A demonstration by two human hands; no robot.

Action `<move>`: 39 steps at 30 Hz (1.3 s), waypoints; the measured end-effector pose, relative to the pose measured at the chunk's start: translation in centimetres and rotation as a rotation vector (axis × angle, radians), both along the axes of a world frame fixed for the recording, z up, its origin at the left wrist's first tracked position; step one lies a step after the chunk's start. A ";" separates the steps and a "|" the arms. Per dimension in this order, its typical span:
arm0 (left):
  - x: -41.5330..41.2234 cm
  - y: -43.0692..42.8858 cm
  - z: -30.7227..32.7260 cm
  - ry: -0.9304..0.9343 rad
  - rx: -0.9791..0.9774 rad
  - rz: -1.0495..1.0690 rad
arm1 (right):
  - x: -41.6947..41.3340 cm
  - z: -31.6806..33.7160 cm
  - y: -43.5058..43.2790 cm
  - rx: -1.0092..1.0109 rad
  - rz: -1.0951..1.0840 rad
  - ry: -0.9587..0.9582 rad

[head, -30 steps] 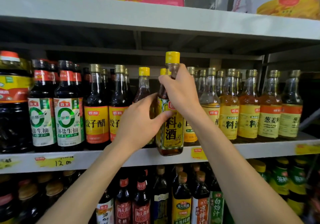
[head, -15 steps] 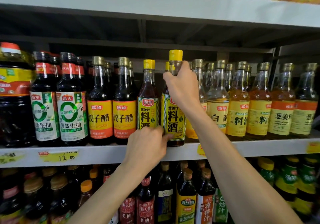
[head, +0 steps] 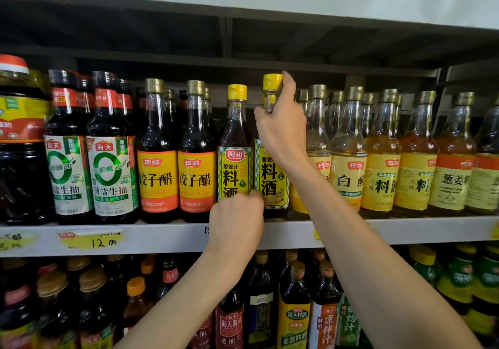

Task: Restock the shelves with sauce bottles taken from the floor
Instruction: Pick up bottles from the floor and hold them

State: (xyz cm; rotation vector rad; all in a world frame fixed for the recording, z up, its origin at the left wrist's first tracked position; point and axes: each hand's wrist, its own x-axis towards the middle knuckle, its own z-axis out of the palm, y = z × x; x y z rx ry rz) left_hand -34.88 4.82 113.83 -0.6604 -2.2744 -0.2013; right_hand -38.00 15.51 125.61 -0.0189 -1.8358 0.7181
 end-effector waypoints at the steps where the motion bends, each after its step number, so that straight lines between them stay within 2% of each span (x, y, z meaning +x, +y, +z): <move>1: -0.1 0.0 -0.1 -0.010 -0.025 0.018 | -0.2 -0.2 0.1 0.000 -0.003 -0.010; 8: -0.4 0.1 -0.5 0.026 -0.050 0.017 | -0.5 -0.7 0.4 -0.059 0.053 -0.042; 13: -0.7 0.3 -0.9 0.049 -0.012 -0.140 | -0.1 1.1 0.8 -0.181 0.158 -0.111; 19: -1.0 0.3 -1.1 0.056 0.062 -0.200 | -0.4 2.2 1.0 -0.290 0.231 -0.161; 24: -1.2 0.0 -1.1 0.046 0.196 -0.276 | 0.2 1.0 0.6 -0.184 0.138 -0.087; 27: -1.3 -0.4 -1.5 0.082 0.302 -0.331 | 1.4 -0.5 -0.2 0.015 -0.027 0.081; 29: -1.1 -0.6 -2.0 0.122 0.374 -0.385 | 2.8 -1.5 -0.4 0.119 -0.065 0.161; 34: 0.9 0.6 -3.8 0.194 0.491 -0.531 | 8.8 -6.8 1.6 0.156 0.005 0.312; 36: 2.5 3.2 -4.4 0.163 0.513 -0.605 | 12.0 -10.5 4.3 0.121 -0.018 0.338; 39: 6.3 9.8 -6.1 0.045 0.463 -0.787 | 17.7 -17.4 9.5 -0.154 -0.083 0.281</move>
